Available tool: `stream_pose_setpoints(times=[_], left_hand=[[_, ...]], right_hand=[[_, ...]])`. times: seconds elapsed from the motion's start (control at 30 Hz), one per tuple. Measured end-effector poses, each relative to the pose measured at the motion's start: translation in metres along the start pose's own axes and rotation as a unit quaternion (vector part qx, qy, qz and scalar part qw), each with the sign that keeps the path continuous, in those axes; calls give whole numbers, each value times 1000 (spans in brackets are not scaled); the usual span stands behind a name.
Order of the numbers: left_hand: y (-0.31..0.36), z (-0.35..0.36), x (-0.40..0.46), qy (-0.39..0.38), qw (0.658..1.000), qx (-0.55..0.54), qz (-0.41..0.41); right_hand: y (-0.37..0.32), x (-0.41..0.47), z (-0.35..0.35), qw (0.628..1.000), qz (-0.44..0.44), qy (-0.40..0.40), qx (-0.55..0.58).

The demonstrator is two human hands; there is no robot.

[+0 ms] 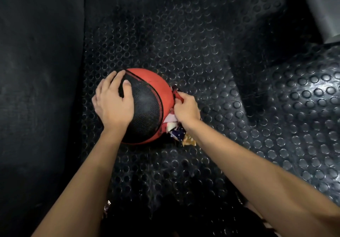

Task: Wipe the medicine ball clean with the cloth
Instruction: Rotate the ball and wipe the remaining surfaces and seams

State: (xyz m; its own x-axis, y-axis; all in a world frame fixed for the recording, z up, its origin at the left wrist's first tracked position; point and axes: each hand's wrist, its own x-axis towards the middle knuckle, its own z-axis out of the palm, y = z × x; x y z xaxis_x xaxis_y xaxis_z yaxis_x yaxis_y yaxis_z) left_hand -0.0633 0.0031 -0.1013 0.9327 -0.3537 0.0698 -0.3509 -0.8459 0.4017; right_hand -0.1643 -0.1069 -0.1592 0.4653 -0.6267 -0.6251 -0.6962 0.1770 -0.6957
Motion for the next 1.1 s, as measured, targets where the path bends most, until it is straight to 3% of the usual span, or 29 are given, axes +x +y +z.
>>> stream_pose_setpoints(times=[0.2, 0.4, 0.6, 0.63, 0.7, 0.77, 0.8, 0.87, 1.0, 1.1], left_hand=[[-12, -4, 9, 11, 997, -60, -38], [-10, -3, 4, 31, 992, -70, -101], [-7, -1, 9, 38, 989, -70, -127], [-8, -1, 7, 41, 988, -74, -133], [-9, -1, 3, 52, 985, -79, -141], [-9, 0, 2, 56, 984, -83, -146], [-8, 0, 2, 56, 984, -82, -145], [-7, 0, 5, 59, 985, -78, -145], [-10, 1, 12, 58, 982, -74, -165], [-11, -1, 9, 56, 980, -75, -173]], right_hand=[[-13, -56, 11, 976, -201, 74, -34], [-4, 5, 9, 999, 18, -14, 26], [-5, -63, 18, 981, -177, 65, -36], [-3, -54, 17, 984, -158, 73, -28], [6, -20, 24, 999, -27, 26, 36], [9, -2, 25, 989, 90, -19, 114], [11, -3, 25, 987, 106, -18, 117], [12, -17, 26, 994, 54, -7, 91], [-6, -72, 34, 979, -198, 52, 16], [-9, -71, 39, 973, -221, 72, 9]])
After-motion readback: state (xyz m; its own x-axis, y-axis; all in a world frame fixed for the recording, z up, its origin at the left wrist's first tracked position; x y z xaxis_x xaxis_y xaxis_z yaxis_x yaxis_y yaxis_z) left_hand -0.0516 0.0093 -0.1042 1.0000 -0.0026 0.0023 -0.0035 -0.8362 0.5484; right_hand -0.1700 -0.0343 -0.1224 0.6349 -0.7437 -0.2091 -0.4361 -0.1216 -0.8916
